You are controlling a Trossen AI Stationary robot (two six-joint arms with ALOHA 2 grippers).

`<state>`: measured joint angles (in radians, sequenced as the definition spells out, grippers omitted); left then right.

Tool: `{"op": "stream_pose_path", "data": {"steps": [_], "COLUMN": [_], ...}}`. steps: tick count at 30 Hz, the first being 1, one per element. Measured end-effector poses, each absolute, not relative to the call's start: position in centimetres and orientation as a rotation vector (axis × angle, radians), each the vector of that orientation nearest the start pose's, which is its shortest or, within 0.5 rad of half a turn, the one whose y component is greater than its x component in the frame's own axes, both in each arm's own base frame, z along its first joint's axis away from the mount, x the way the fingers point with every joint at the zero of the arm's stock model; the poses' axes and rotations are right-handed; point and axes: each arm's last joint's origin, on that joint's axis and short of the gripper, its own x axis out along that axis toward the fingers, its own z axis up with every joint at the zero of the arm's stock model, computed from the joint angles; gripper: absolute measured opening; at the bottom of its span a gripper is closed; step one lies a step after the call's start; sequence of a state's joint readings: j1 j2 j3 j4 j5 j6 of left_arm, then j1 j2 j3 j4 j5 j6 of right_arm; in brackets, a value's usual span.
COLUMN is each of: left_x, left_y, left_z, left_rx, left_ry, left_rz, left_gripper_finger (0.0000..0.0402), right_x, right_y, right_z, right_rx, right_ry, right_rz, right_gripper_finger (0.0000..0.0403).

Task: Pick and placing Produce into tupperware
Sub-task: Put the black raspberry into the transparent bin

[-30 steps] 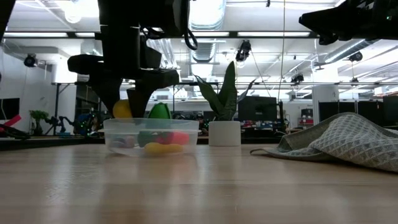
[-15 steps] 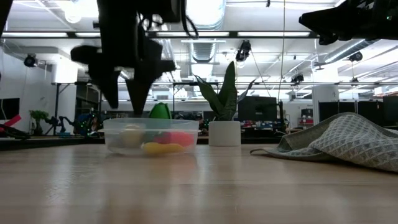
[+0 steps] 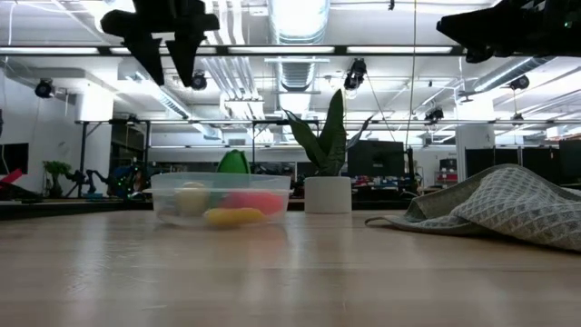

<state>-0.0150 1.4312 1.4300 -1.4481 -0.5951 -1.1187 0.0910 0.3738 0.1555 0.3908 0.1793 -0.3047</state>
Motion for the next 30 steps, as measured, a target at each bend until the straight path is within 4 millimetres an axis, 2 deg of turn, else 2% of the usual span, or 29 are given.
{"op": "stream_pose_path", "data": {"steps": [4, 8, 11, 14, 18, 22, 28, 30], "left_x": [21.3, 20.4, 21.2, 22.3, 23.6, 24.7, 26.3, 27.0], "left_y": [5.3, 8.5, 9.9, 10.7, 11.2, 11.3, 11.7, 12.0], "left_z": [35.3, 35.7, 35.4, 34.9, 33.3, 30.7, 26.0, 24.5], "left_rx": [-0.611, -0.694, -0.578, -0.389, -0.129, 0.036, 0.14, 0.161], "left_ry": [0.83, 0.862, 0.884, 0.938, 1.132, 1.366, 1.699, 1.765], "left_rz": [1.249, 1.115, 0.897, 0.767, 0.6, 0.424, 0.156, 0.131], "left_gripper_finger": [0.0271, 0.0271, 0.0271, 0.0271, 0.0271, 0.0271, 0.0271, 0.0271], "right_x": [12.1, 12.1, 12.0, 11.8, 11.7, 11.7, 11.7, 11.7], "right_y": [0.6, 0.6, 0.6, 0.6, 0.6, 0.6, 0.6, 0.6], "right_z": [22.3, 22.4, 22.9, 23.4, 23.7, 23.7, 23.8, 23.8], "right_rx": [-0.281, -0.274, -0.269, -0.273, -0.287, -0.314, -0.383, -0.397], "right_ry": [-0.168, -0.178, -0.226, -0.284, -0.316, -0.315, -0.315, -0.313], "right_rz": [-0.117, -0.12, -0.127, -0.133, -0.139, -0.143, -0.157, -0.161], "right_gripper_finger": [0.0061, 0.0061, 0.0061, 0.0061, 0.0061, 0.0061, 0.0061, 0.0061]}}
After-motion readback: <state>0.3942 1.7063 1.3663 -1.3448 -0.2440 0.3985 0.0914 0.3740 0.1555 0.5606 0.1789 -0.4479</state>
